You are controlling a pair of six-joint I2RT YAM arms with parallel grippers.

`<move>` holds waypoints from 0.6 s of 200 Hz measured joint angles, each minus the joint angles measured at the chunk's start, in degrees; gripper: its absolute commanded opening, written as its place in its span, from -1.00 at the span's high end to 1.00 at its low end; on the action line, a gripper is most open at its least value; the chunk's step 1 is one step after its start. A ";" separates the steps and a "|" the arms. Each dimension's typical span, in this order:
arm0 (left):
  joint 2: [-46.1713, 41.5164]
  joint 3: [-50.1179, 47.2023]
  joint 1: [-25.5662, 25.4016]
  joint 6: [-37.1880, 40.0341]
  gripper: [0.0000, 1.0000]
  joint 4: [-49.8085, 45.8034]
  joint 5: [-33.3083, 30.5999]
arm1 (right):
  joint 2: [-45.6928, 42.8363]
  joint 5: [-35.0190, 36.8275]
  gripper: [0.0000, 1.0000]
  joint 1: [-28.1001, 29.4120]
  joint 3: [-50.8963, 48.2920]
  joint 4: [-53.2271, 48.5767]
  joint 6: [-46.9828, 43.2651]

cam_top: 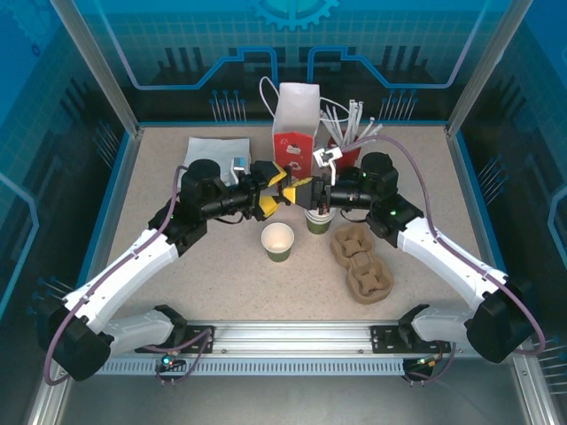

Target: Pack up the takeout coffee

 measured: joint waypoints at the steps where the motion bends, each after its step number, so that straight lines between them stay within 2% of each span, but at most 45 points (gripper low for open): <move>1: 0.00 0.02 0.00 0.09 -0.55 -0.22 -0.02 | 0.00 0.00 0.58 0.00 0.00 -0.07 0.00; 29: 0.00 0.44 -0.31 2.58 -0.55 -3.17 -0.68 | 0.31 0.92 0.39 0.07 0.00 -1.84 -1.01; 81: -0.04 1.44 -0.61 7.41 -0.53 -9.64 -2.64 | 0.68 3.17 0.26 0.22 0.00 -5.09 -2.78; 91: -0.09 1.51 -0.61 8.00 -0.53 -10.54 -3.15 | 0.76 3.69 0.14 0.26 0.00 -5.86 -3.06; 120: -0.11 1.51 -0.61 9.46 -0.53 -12.76 -4.31 | 1.60 5.14 0.09 0.46 0.02 -7.32 -3.67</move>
